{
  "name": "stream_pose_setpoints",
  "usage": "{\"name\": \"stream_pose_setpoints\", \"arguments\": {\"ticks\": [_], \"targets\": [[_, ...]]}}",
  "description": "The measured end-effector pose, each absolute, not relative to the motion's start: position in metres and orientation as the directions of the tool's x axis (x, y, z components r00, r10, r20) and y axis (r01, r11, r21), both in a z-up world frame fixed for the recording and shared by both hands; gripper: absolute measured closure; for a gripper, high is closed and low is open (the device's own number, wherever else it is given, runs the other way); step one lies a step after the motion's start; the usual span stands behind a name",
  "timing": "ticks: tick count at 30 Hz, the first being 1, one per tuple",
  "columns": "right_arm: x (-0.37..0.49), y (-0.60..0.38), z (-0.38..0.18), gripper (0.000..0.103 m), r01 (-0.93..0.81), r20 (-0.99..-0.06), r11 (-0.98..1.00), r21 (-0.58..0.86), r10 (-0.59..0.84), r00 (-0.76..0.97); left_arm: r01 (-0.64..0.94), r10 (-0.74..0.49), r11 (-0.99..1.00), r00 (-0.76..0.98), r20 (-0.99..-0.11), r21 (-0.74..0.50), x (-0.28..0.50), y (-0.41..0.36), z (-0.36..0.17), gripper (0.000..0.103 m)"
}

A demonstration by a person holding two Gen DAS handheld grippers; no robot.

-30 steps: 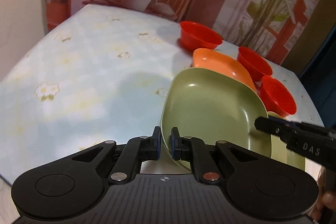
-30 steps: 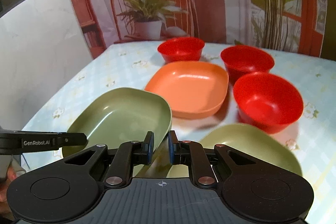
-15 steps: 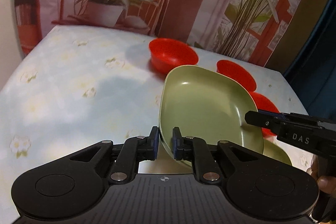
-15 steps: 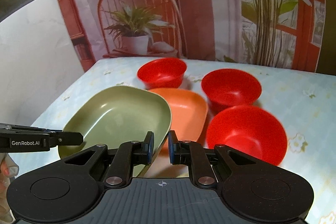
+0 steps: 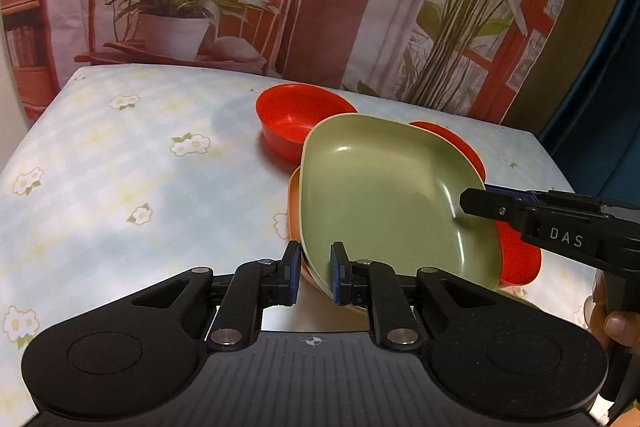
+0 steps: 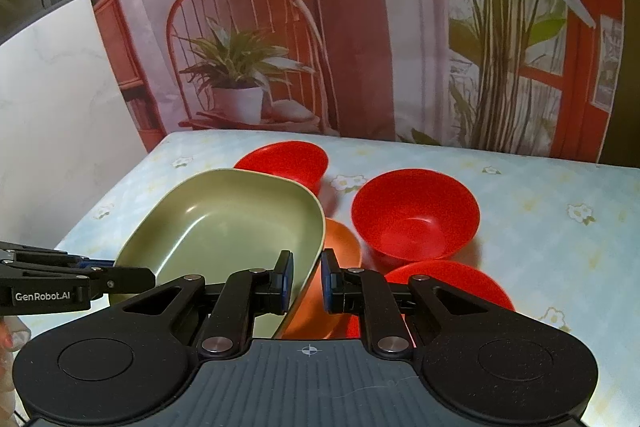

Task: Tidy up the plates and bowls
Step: 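Lift the green plate with the left tool and carry it over the orange plate, then lower the green plate onto the orange plate and open the left tool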

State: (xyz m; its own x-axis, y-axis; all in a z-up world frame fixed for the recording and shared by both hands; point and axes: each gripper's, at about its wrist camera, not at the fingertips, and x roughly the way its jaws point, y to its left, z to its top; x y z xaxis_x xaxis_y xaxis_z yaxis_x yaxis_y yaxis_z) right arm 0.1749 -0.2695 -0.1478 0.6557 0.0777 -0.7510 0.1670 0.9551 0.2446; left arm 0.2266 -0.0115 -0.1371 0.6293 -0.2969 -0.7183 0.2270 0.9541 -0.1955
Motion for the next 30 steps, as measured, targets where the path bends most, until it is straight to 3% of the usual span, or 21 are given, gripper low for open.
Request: {"name": "stream_pose_setpoints", "arguments": {"ticks": [19,30], "targets": [[0.199,-0.282,-0.164,0.089,0.171,-0.775,0.956,0.236,0.079,0.628,0.223,-0.312,0.949,0.598,-0.738,-0.221,0.255,-0.014,-0.149,0.086],[0.212,-0.283,-0.181,0.089,0.172,-0.810,0.961,0.216,0.078,0.581,0.246,-0.290,0.953,0.578,-0.763,-0.175,0.261,-0.022,-0.160,0.085]]}}
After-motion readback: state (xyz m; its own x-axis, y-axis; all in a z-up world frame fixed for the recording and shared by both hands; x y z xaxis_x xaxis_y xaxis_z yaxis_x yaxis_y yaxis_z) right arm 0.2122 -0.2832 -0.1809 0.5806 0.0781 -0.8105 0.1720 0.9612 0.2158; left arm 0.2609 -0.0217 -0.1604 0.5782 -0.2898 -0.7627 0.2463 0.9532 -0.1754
